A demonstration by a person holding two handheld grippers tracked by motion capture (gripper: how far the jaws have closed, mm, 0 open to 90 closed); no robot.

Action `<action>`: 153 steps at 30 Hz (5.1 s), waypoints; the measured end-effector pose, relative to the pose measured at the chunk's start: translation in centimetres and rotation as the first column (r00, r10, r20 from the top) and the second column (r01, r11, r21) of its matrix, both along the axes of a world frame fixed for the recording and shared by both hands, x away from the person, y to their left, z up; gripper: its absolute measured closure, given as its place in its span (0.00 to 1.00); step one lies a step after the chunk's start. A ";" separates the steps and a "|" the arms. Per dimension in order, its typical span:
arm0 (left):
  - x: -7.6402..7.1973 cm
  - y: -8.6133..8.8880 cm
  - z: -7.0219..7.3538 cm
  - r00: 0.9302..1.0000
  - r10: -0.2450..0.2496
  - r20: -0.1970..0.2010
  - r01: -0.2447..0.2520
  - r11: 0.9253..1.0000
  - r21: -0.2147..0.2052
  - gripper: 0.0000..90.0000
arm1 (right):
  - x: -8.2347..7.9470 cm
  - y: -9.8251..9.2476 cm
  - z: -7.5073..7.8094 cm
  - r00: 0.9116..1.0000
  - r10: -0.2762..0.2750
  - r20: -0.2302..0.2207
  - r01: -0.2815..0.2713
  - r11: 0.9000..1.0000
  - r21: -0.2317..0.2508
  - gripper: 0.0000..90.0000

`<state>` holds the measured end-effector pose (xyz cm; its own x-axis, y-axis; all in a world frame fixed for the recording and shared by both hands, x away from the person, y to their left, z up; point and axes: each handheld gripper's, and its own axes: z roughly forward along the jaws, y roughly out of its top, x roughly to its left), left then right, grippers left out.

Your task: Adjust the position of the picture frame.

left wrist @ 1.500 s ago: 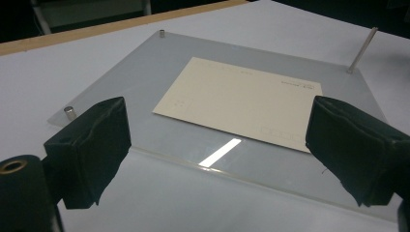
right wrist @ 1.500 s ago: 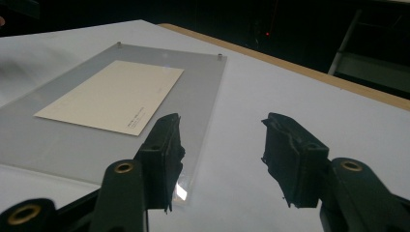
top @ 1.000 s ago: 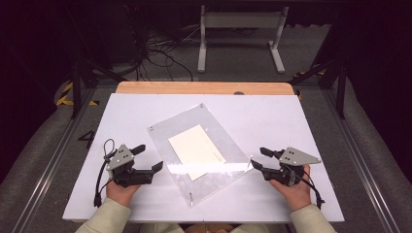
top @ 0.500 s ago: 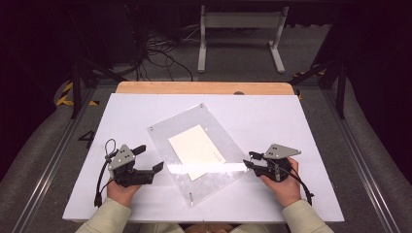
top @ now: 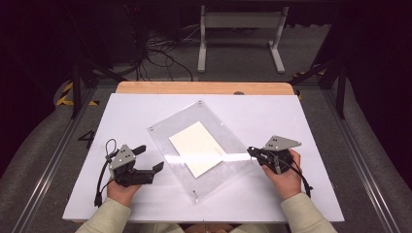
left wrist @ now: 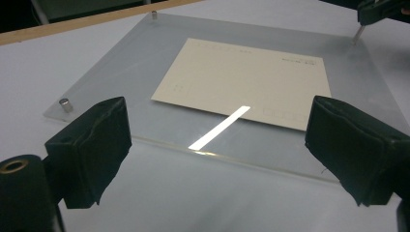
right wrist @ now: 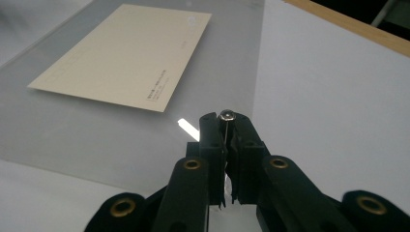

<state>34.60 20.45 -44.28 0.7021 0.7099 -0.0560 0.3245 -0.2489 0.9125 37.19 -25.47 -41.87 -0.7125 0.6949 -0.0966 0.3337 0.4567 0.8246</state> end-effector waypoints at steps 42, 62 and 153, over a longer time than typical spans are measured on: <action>0.2 0.0 -0.2 0.999 0.015 -0.035 -0.015 1.000 0.013 0.11 | 1.6 0.8 3.4 1.000 0.012 0.008 -0.013 0.982 0.190 0.68; 1.0 -0.4 -0.5 0.998 0.002 -0.062 -0.001 1.000 0.014 0.11 | -2.7 7.7 -2.2 0.969 0.237 -0.072 -0.234 0.971 0.054 0.93; 8.5 -6.3 -1.7 0.975 0.000 -0.222 0.048 0.977 0.209 0.85 | -4.2 -3.8 -1.8 0.995 -0.048 -0.087 0.056 0.994 0.089 0.93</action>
